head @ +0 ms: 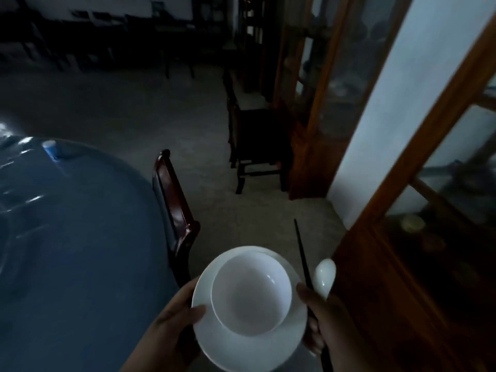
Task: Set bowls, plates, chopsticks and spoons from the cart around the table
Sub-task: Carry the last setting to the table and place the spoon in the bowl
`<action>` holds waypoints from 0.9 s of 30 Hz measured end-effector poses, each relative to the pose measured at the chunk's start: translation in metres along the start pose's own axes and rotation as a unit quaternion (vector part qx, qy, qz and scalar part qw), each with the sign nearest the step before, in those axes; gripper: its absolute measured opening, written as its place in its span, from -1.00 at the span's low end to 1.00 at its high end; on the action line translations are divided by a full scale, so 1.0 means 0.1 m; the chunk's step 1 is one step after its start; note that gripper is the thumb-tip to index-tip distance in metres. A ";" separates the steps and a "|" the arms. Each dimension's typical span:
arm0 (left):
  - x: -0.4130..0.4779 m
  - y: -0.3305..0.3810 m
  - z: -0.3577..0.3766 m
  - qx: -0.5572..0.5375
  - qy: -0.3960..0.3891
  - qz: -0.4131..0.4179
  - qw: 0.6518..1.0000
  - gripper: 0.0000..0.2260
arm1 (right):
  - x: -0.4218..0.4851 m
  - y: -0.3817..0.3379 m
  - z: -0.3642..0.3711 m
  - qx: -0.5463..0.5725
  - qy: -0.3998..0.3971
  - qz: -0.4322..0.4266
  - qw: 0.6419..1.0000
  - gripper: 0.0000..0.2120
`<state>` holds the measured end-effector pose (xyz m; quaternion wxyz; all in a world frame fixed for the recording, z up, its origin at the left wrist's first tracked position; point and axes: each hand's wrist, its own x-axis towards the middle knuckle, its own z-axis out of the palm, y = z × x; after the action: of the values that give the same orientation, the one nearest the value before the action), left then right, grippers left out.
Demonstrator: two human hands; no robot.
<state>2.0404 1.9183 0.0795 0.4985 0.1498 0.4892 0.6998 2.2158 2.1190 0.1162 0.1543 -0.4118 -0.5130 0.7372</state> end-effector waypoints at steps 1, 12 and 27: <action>0.16 0.10 0.00 0.004 0.019 0.008 1.000 -0.43 | 0.23 -0.15 0.02 -0.004 -0.016 -0.001 1.000 -0.52; 2.15 1.01 -0.60 -0.026 0.141 0.086 0.986 -0.52 | 2.95 -1.29 0.88 -0.068 -0.145 -0.013 0.987 -0.56; 3.41 2.13 -1.83 -0.142 0.364 0.195 0.899 -0.52 | 5.46 -2.20 3.20 -0.251 -0.361 0.004 0.898 -0.51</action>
<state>1.6396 2.1028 0.0754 0.1549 -0.0956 0.4927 0.8510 1.5933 2.3661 0.1091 -0.1525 -0.1444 -0.6997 0.6829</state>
